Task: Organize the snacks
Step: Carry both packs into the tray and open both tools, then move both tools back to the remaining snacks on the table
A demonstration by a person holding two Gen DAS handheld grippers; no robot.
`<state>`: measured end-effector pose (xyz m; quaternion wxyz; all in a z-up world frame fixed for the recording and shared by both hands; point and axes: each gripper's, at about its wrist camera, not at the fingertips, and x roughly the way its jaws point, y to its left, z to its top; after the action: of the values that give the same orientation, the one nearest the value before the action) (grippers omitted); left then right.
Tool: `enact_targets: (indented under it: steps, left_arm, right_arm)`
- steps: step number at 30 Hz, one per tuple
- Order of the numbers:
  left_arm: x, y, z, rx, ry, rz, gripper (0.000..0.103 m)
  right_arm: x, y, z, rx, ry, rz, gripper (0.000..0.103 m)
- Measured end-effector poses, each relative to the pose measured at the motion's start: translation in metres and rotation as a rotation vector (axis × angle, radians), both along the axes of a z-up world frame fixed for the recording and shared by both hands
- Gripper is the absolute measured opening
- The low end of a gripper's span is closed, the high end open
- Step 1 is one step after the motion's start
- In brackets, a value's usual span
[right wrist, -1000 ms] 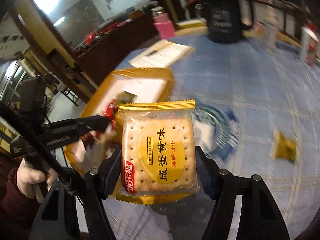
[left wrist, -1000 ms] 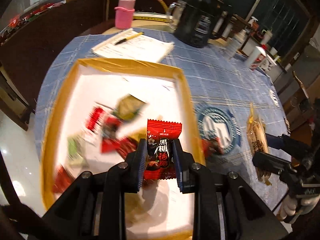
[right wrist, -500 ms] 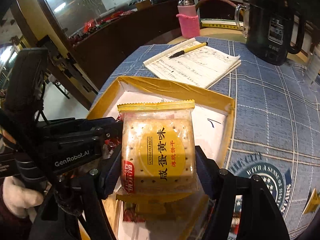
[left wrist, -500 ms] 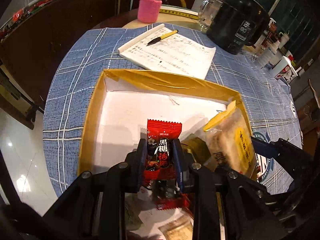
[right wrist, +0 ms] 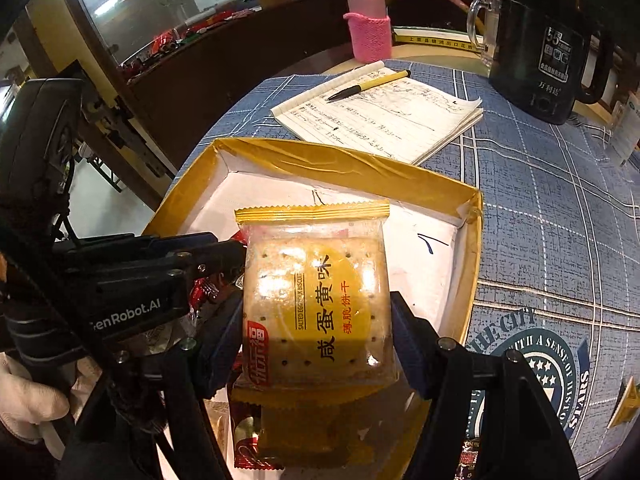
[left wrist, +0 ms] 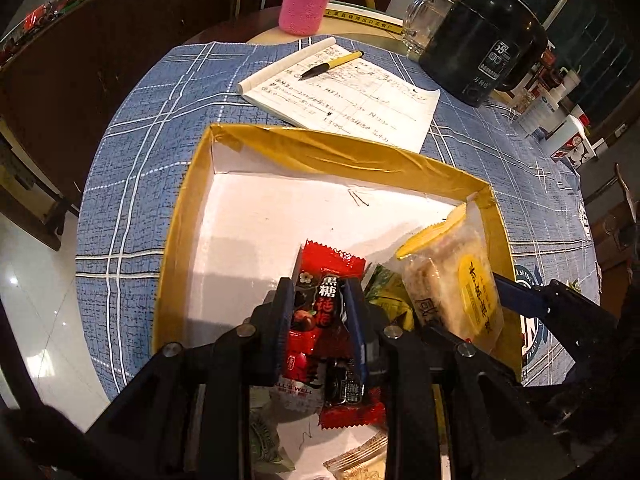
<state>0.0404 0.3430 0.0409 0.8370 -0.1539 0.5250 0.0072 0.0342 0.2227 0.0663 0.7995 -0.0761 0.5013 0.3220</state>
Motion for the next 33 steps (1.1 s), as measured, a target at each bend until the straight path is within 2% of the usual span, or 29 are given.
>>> enact_targets:
  steps: [2,6,11,15,21,28,33]
  left_arm:
    - [-0.001,0.001,0.001,-0.004,0.0,0.001,0.031]
    - [-0.01,0.001,0.008,-0.013,-0.009,0.011,0.051]
    - [-0.024,0.003,0.021,-0.057,-0.035,0.028,0.062]
    - [-0.038,0.002,0.037,-0.053,-0.069,0.053,0.068]
    - [-0.06,-0.009,0.057,-0.07,-0.1,0.075,0.068]
    - [-0.101,-0.054,0.072,-0.062,-0.122,0.098,0.068]
    - [-0.114,-0.099,0.066,-0.081,-0.099,0.087,0.068]
  right_arm:
    - [0.0,0.001,0.0,0.0,-0.003,0.004,0.069]
    - [0.001,0.002,0.0,0.007,-0.004,0.01,0.07]
    - [-0.001,-0.001,0.006,0.028,-0.013,0.006,0.071]
    - [-0.009,-0.004,0.017,0.063,-0.031,0.014,0.071]
    - [-0.027,-0.022,0.042,0.107,-0.076,0.009,0.071]
    - [-0.045,-0.099,0.053,0.173,-0.068,-0.056,0.071]
    - [-0.048,-0.187,0.045,0.171,-0.053,-0.156,0.071]
